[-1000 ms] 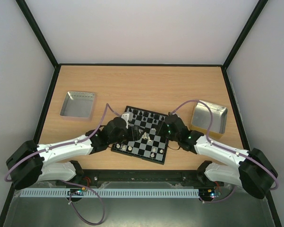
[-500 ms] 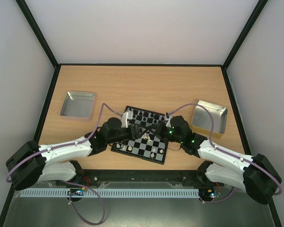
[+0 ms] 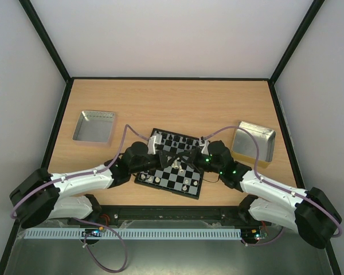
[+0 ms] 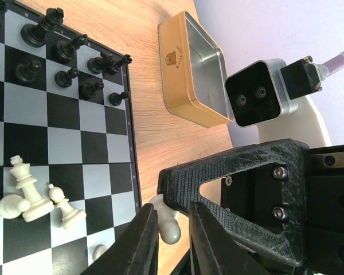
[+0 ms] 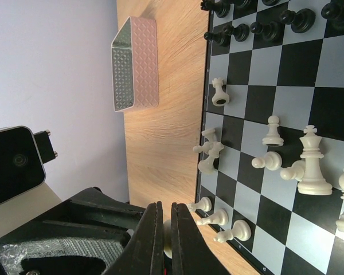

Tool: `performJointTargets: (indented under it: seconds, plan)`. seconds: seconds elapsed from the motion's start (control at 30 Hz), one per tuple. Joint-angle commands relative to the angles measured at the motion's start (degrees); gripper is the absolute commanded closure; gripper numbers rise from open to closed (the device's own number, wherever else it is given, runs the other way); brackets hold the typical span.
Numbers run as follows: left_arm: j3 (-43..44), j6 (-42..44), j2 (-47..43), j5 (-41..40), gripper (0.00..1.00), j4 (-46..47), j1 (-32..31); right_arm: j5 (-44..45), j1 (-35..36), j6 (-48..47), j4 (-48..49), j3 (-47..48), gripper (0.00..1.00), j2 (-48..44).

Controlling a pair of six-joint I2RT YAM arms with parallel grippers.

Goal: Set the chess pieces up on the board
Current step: Place the chess piece on the chessboard.

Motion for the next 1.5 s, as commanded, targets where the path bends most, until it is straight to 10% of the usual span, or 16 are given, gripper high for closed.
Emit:
performJointTargets:
  seconds: [0.0,0.2,0.5,0.77,1.47]
  plan:
    - [0.58,1.10,0.75,0.16,0.83,1.40,0.26,-0.90,-0.24,0.31,1.53,-0.81,0.98,-0.63]
    - [2.15,2.98,1.17,-0.74,0.96,-1.95,0.22,-0.45,-0.24,-0.34,0.70,-0.46,0.98,-0.70]
    - [13.05,13.58,2.14,-13.08,0.98,-35.09,-0.05,13.60,-0.30,-8.07,-14.06,5.18,0.54,-4.18]
    - [19.09,17.60,2.75,-21.37,0.95,-58.48,0.07,19.13,-0.24,-10.16,-18.24,6.17,0.52,-3.65]
    - [15.87,18.92,8.59,-19.68,0.95,-62.21,4.88,19.82,-0.28,-9.74,-18.38,4.12,0.53,-3.40]
